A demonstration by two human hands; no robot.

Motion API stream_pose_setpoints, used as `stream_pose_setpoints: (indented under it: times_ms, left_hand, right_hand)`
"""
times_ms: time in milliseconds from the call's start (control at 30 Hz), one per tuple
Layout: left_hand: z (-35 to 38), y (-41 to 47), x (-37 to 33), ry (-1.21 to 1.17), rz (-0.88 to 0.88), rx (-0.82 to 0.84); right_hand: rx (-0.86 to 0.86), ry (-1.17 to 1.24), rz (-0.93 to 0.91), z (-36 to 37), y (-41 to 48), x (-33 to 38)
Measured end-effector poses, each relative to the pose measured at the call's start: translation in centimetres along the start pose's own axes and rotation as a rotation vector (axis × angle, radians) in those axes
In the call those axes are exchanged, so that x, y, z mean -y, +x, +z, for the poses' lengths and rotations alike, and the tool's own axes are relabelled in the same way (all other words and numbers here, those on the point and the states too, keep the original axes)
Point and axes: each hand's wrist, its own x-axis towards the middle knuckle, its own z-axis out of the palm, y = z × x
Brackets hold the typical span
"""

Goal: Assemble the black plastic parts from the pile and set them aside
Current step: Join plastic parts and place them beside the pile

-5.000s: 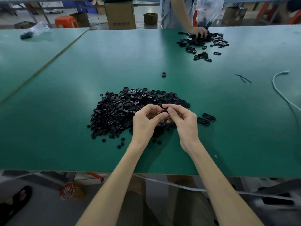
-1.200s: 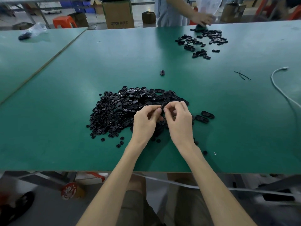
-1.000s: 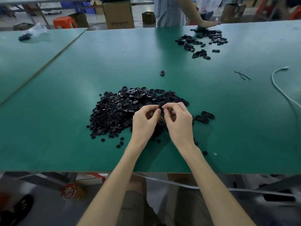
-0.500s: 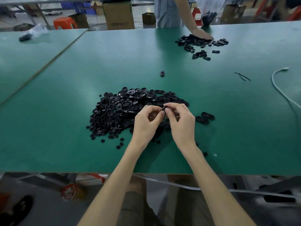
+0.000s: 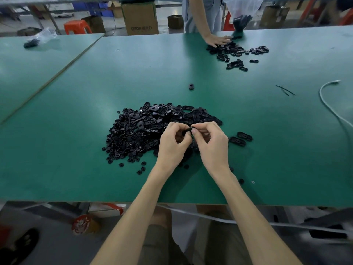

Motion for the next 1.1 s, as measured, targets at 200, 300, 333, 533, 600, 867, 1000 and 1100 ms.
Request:
stream_pose_setpoints:
  times_ms: [200, 300, 333, 533, 600, 867, 1000, 1100]
  left_hand:
    - [-0.1, 0.0, -0.2, 0.016, 0.008, -0.011]
    - [-0.1, 0.0, -0.3, 0.006, -0.002, -0.014]
    - [-0.1, 0.0, -0.3, -0.002, -0.005, -0.014]
    - [-0.4, -0.2, -0.4, -0.109, -0.004, 0.010]
    - [-0.3, -0.2, -0.3, -0.094, -0.008, 0.000]
    - [0.2, 0.0, 0.0, 0.065, 0.082, -0.042]
    - [0.0, 0.7, -0.8, 0.301, 0.133, -0.080]
    - [-0.4, 1.6, -2.6, 0.305, 0.178, -0.057]
  right_hand:
    - [0.004, 0.017, 0.006, 0.0, 0.1, -0.1]
    - [0.009, 0.030, 0.008, 0.1, 0.0, -0.1]
    - [0.008, 0.034, 0.009, 0.1, 0.0, -0.1]
    - [-0.051, 0.120, 0.069, -0.3, 0.0, -0.2]
    - [-0.046, 0.132, 0.084, -0.3, 0.0, -0.2]
    - [-0.025, 0.175, 0.159, -0.4, 0.1, -0.3]
    - [0.034, 0.117, 0.180, -0.3, 0.2, -0.2]
    - [0.086, 0.071, 0.164, -0.2, 0.2, -0.1]
